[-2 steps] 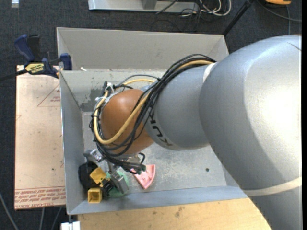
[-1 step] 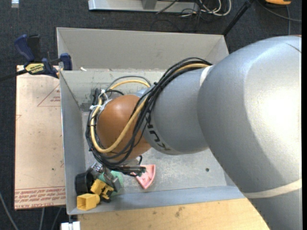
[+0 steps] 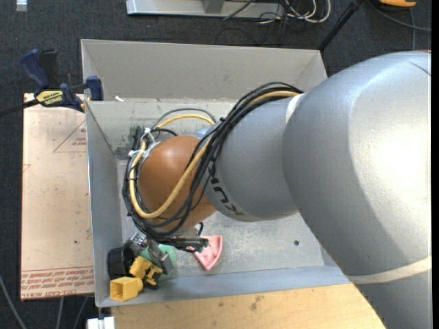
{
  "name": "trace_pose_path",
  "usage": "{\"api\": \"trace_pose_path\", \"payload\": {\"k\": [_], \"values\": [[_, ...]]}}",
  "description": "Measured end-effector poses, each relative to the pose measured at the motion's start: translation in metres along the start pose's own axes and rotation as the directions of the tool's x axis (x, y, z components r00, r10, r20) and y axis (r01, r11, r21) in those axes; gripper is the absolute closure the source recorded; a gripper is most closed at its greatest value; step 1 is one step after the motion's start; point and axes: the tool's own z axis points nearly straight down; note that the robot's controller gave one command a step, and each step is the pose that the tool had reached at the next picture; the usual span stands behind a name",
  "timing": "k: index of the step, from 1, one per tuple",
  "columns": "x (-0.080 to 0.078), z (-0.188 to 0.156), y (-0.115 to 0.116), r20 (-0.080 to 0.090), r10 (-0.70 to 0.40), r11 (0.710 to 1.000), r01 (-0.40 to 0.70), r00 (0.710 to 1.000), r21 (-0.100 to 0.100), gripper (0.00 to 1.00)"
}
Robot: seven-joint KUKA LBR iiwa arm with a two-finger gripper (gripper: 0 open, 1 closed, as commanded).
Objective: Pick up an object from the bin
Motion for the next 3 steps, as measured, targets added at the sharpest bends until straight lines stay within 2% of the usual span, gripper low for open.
{"api": "trace_pose_path", "payload": {"k": [1, 2, 3], "values": [[0.01, -0.051, 0.0, -0.012, 0.001, 1.0, -0.001, 1.0, -0.008, 1.0], [0.001, -0.055, -0.006, 0.001, 0.045, 0.999, -0.045, 0.999, -0.003, 1.0], [0.009, -0.084, 0.0, -0.016, 0.042, 0.999, -0.043, 0.999, -0.01, 1.0]]}}
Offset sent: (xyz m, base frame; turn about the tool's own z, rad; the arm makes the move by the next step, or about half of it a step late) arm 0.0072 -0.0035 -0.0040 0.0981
